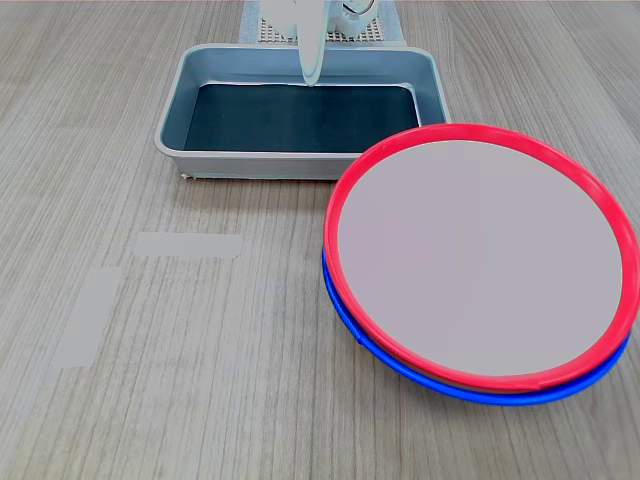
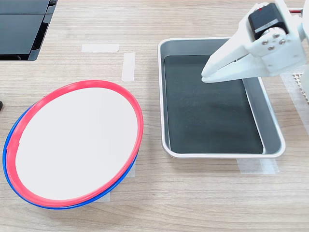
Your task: Lift the stacked dish and set it down on the table.
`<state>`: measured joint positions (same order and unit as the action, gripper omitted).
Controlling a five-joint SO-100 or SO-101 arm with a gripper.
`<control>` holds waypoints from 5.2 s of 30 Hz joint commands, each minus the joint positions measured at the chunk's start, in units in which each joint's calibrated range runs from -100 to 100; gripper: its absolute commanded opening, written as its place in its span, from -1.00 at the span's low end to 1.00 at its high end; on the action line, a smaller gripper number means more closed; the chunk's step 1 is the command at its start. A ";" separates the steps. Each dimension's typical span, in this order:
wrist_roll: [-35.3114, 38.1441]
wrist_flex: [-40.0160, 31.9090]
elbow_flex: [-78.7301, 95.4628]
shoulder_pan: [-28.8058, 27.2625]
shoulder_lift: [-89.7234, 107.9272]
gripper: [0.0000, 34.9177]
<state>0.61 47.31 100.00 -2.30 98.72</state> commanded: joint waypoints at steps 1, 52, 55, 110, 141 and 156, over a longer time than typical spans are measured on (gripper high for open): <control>-0.10 0.19 0.00 -0.19 0.34 -0.98; 10.84 -1.95 -22.21 6.11 -26.27 -0.59; 11.48 -0.71 -31.41 7.24 -37.19 -0.19; 10.70 -4.92 -84.30 16.00 -104.56 -0.99; 11.23 -9.63 -70.91 -9.32 -86.48 -1.00; 12.55 -15.57 -70.91 -13.75 -95.78 -1.00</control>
<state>13.26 34.34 31.40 -16.28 3.50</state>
